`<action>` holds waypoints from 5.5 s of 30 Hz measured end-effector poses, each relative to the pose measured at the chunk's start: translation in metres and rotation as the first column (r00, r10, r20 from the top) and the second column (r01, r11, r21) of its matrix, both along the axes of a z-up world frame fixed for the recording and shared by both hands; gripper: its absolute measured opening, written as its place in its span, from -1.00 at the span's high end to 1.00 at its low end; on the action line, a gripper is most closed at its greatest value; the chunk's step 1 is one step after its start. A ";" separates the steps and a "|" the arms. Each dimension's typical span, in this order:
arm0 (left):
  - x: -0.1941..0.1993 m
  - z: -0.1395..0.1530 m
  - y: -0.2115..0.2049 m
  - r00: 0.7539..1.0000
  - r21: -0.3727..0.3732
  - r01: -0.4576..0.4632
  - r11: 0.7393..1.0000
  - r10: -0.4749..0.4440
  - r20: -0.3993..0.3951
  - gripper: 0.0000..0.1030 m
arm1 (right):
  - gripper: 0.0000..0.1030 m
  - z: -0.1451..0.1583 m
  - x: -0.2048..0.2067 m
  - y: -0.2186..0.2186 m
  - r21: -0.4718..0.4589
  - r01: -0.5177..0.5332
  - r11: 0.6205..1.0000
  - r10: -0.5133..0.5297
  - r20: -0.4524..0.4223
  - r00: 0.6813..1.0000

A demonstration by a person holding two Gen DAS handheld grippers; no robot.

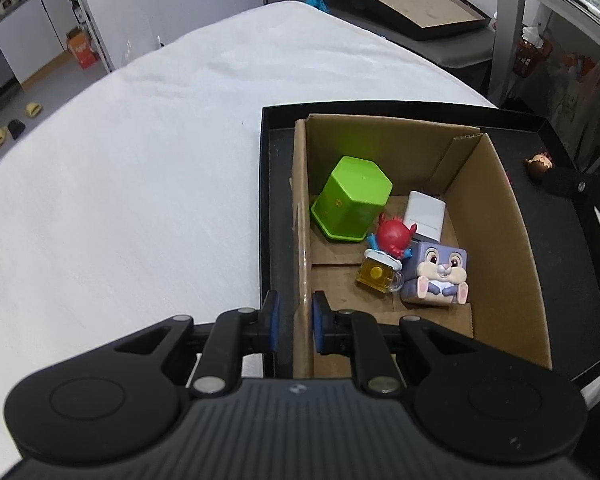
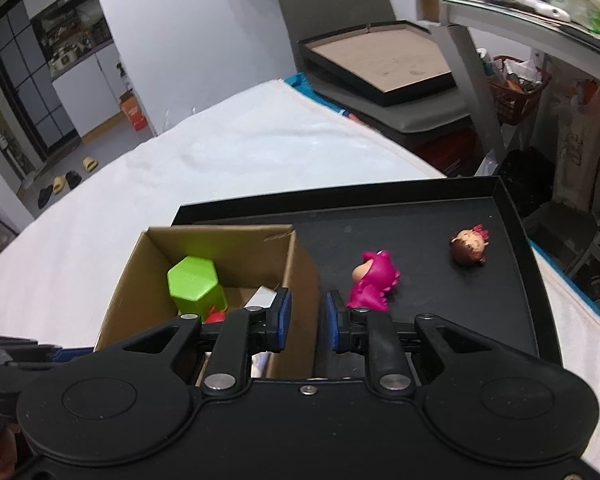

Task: Organize rigid objects
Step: 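Carry the red figure into the cardboard box and release it, then move the right gripper to the pink dinosaur figure and grasp it, then carry the pink dinosaur into the cardboard box and release it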

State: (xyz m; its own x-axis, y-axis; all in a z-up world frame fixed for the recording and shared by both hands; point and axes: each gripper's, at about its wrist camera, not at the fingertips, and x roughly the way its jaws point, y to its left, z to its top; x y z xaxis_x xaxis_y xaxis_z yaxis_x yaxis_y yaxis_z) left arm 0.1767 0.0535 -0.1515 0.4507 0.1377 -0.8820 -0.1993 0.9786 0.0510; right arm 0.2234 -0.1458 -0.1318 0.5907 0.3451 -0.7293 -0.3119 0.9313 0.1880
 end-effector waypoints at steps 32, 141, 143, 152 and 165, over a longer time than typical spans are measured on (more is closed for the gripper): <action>0.040 -0.017 -0.031 0.994 0.230 0.014 0.973 0.012 -0.110 -0.21 | -0.10 -0.075 0.061 -0.053 0.108 0.072 0.991 -0.065 -0.071 0.995; 0.005 -0.019 0.034 0.998 -0.230 0.015 0.973 -0.030 -0.059 0.75 | 0.34 -0.011 -0.019 0.102 -0.015 -0.160 0.987 0.156 -0.140 0.978; 0.006 -0.020 0.034 0.998 -0.230 0.015 0.973 -0.029 -0.059 0.75 | 0.34 -0.011 -0.019 0.105 -0.007 -0.167 0.986 0.165 -0.139 0.976; 0.005 -0.018 0.033 0.998 -0.215 0.013 0.977 -0.026 -0.057 0.73 | 0.04 -0.006 -0.023 0.104 0.003 -0.189 0.982 0.188 -0.116 0.975; 0.002 -0.009 0.021 0.999 -0.122 0.026 0.992 -0.030 -0.034 0.58 | 0.05 0.001 -0.018 0.049 0.040 -0.054 0.998 0.057 -0.076 0.996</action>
